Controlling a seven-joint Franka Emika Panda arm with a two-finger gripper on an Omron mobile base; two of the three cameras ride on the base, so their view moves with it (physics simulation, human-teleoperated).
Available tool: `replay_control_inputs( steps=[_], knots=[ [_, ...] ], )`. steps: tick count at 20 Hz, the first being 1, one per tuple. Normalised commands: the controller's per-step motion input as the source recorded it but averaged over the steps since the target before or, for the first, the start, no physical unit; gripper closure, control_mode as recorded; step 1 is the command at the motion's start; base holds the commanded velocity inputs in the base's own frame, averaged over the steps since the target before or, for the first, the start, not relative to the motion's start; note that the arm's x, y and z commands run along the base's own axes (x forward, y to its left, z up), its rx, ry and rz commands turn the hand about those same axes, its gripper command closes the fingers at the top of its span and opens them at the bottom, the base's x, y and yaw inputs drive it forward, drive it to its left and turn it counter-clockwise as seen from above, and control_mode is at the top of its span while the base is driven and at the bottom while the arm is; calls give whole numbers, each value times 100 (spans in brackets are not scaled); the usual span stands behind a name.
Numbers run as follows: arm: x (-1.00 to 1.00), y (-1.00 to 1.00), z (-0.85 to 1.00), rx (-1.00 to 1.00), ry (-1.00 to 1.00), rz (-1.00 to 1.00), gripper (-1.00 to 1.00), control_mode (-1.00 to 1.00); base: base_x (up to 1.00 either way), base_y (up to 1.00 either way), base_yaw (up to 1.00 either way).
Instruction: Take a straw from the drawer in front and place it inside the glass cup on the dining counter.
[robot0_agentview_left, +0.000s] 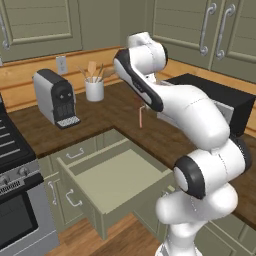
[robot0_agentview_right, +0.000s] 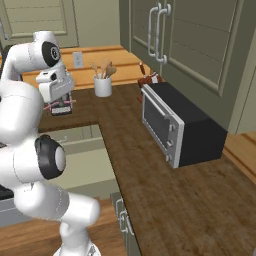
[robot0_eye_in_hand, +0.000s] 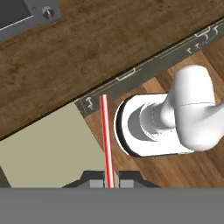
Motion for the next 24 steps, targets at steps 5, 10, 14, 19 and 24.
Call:
replay_control_inputs(
  steps=[5,10,14,19,24],
  knots=[
    [-68,-85,-21,-4,-21,18,100,-100,0,0,0],
    [-45,-64,0,3,-6,13,100,-100,0,0,0],
    [-31,-28,0,7,-3,2,100,-100,0,0,0],
    [-5,-6,-2,1,0,0,100,-100,0,0,0],
    [-7,-3,-2,1,0,0,100,100,-53,-2,0]
  ],
)
